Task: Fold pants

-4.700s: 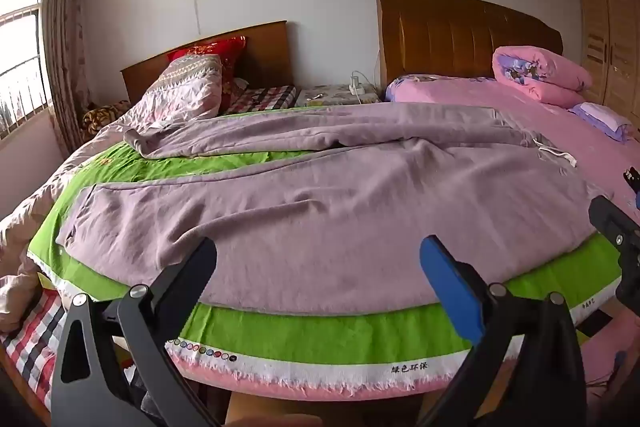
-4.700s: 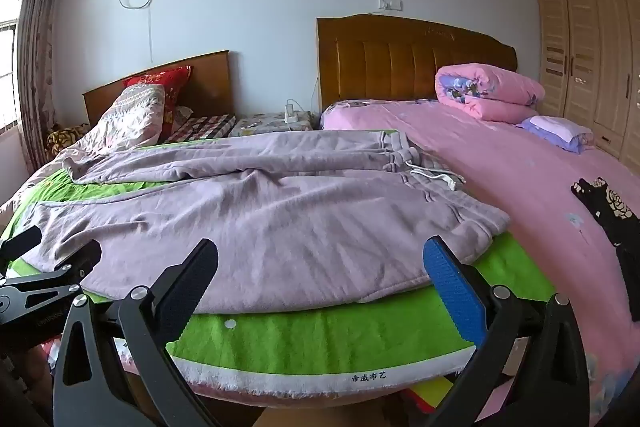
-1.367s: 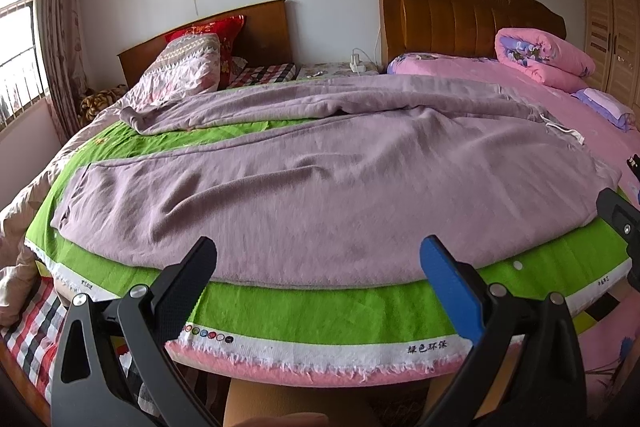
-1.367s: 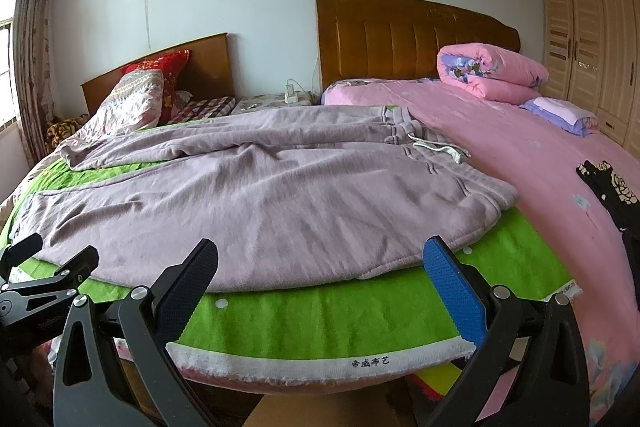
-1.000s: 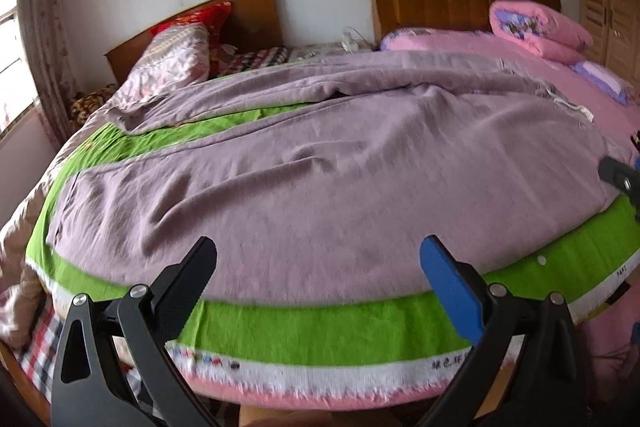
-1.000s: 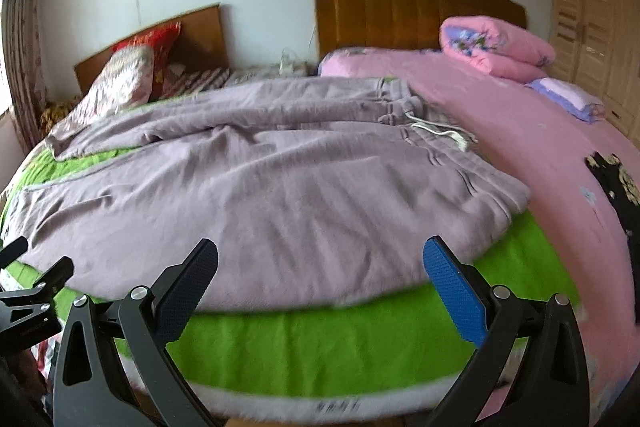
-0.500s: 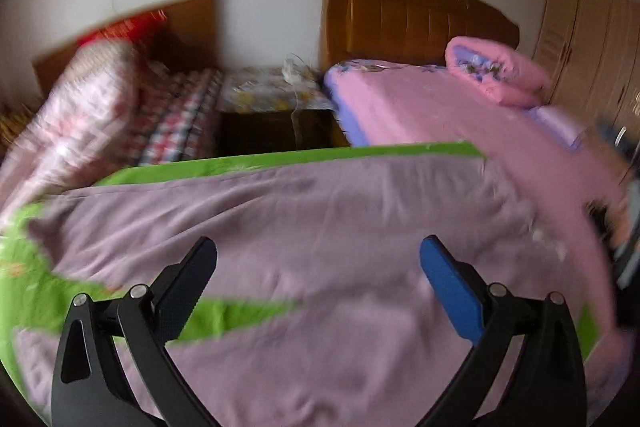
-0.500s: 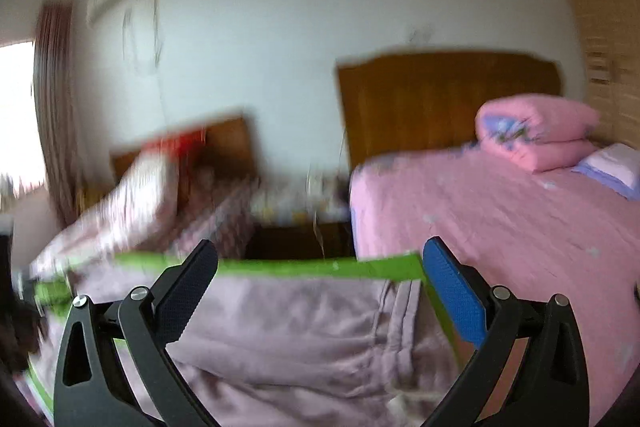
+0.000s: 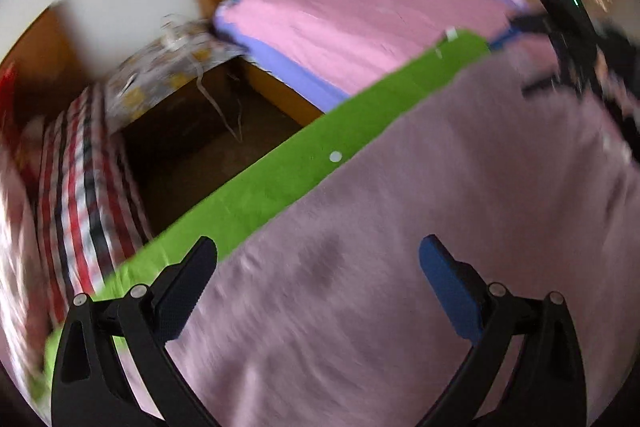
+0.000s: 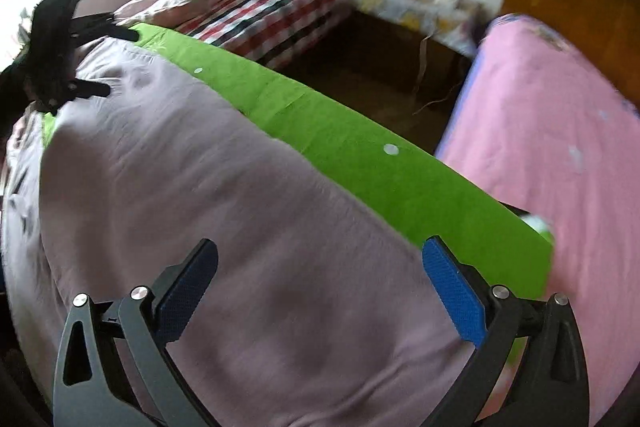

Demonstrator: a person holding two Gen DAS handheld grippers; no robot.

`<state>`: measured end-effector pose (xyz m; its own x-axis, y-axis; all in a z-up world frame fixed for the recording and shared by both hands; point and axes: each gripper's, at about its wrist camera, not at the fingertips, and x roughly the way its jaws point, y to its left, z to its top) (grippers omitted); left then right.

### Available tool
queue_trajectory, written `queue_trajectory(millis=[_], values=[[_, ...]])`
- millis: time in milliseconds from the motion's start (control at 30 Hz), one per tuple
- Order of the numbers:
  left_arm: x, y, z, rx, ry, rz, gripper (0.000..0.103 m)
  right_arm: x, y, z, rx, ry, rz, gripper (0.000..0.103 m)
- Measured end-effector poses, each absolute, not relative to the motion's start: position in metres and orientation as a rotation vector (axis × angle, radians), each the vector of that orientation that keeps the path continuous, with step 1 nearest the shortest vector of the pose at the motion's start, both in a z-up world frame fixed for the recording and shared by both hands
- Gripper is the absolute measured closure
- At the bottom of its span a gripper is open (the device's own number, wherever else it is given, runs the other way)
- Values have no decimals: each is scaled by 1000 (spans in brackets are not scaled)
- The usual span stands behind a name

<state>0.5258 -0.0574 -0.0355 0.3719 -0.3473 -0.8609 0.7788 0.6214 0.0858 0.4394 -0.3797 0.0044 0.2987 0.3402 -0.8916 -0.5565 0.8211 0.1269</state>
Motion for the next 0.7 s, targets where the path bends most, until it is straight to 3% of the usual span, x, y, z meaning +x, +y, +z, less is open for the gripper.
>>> queue_trajectory(millis=[33,133,167,200,233,300,567,633,667,700], values=[[528,-60,-40,563,938,-791,8,444,-380,1,-225,1124,604,8],[547,-62,-50,543,995,-854,21,454,-386,-10,-213,1170,634,30],[556,-61,-54,514,1031,-889,30,454,-385,-9,-224,1160,642,43],[556,-61,-56,500,1042,-903,33,451,-386,-7,-230,1154,654,56],[561,-60,-59,495,1049,-909,33,450,-386,-7,-239,1152,659,61],[566,-58,-62,488,1056,-932,33,440,-385,1,-303,1116,645,86],[571,-55,-62,485,1058,-934,30,364,-368,61,-454,802,514,90],[567,-53,-59,459,1071,-939,50,345,-365,75,-434,738,490,91],[565,-52,-56,419,1093,-976,92,339,-363,79,-428,726,484,91],[559,-49,-50,397,1099,-988,96,332,-358,81,-442,714,466,91]])
